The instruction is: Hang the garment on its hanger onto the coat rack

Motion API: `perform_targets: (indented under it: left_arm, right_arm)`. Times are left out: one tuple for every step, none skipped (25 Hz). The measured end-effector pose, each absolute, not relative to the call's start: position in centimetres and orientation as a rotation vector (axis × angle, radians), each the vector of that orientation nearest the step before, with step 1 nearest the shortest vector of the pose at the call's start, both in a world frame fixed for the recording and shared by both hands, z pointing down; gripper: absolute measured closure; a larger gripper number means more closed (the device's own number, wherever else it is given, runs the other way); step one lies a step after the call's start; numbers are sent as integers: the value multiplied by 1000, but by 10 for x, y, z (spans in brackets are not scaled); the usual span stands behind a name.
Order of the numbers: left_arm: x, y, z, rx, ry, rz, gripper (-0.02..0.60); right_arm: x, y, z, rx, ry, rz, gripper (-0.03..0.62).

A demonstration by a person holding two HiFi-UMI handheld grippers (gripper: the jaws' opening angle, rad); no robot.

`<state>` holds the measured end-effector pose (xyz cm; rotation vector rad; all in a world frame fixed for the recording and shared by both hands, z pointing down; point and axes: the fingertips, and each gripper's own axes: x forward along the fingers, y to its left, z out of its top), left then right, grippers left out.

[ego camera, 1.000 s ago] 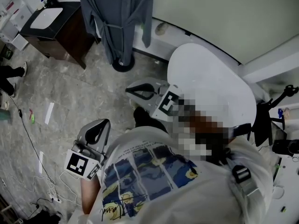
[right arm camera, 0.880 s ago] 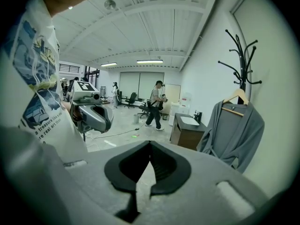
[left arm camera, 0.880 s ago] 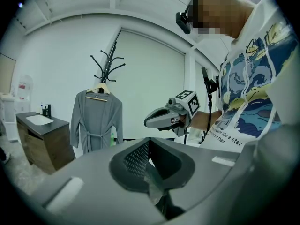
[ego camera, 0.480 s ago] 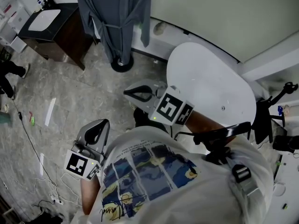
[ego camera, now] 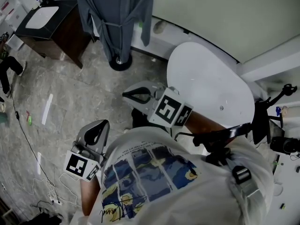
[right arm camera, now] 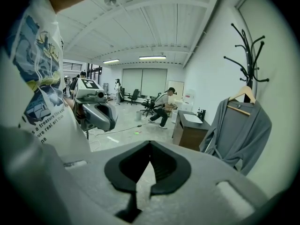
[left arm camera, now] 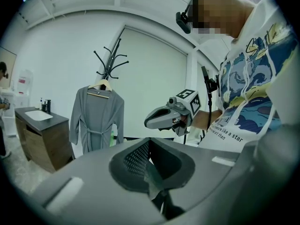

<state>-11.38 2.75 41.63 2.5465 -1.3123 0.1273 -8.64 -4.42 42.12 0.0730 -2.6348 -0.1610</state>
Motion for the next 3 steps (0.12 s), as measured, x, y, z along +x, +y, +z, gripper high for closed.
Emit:
perform_targets:
  left_arm:
    - [-114, 26, 417, 2546, -1310, 127, 580]
    - [-115, 24, 418, 2546, -1309, 126, 580]
    - [-116, 22, 419, 2546, -1307, 126, 580]
  right_arm:
    - [-87, -46, 422, 73, -2633, -163, 592]
    - [-88, -48, 423, 73, -2630, -165, 592]
    - [-88, -50, 424, 73, -2627, -168, 592]
